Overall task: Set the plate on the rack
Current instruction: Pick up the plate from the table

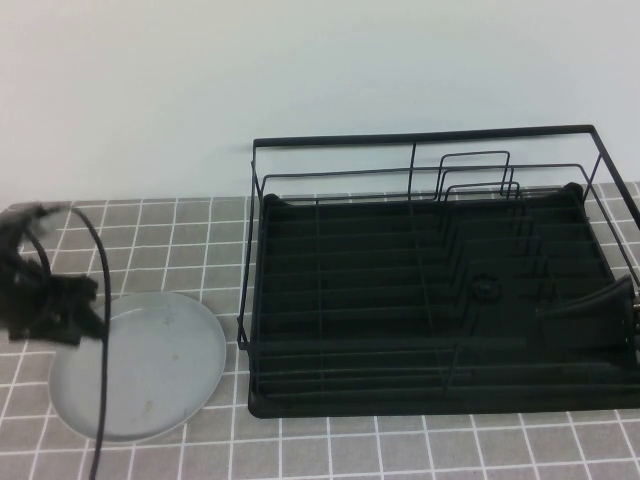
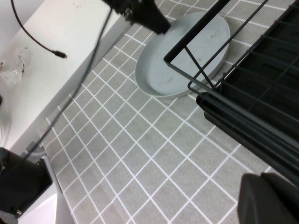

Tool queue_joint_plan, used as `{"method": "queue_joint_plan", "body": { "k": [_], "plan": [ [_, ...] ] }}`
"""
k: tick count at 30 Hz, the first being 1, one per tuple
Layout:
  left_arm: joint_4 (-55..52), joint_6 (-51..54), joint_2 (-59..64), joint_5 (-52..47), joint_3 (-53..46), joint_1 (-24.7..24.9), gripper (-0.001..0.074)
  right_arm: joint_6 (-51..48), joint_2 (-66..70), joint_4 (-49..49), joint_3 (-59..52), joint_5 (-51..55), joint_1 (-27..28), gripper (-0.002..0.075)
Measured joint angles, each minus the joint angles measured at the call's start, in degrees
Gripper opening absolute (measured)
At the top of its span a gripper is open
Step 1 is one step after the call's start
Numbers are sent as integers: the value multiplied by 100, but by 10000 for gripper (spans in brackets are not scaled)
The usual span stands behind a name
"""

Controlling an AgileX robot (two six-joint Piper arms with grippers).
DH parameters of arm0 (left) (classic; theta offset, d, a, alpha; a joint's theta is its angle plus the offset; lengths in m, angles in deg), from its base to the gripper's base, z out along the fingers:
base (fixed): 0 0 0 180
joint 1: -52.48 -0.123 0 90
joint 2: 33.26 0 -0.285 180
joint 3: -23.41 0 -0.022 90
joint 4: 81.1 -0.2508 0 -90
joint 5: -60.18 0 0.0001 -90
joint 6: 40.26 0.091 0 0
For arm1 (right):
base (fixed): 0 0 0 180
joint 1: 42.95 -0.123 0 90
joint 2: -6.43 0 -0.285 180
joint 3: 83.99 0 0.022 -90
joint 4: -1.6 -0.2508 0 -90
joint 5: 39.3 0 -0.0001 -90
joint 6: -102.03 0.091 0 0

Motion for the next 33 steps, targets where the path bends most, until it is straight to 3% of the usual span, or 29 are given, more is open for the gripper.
{"method": "queue_joint_plan", "body": {
  "k": [8,16,33],
  "plan": [
    [-1138,-827,-178,-349,455,0,244,-22,0,0,0,-16,0,-3],
    [-1570,-1090,-66,-281,444,0,244,-20,0,0,0,-6,0,-3],
    [-959,-693,604,-219,444,0,242,-20,0,0,0,6,0,-3]
  ]
}}
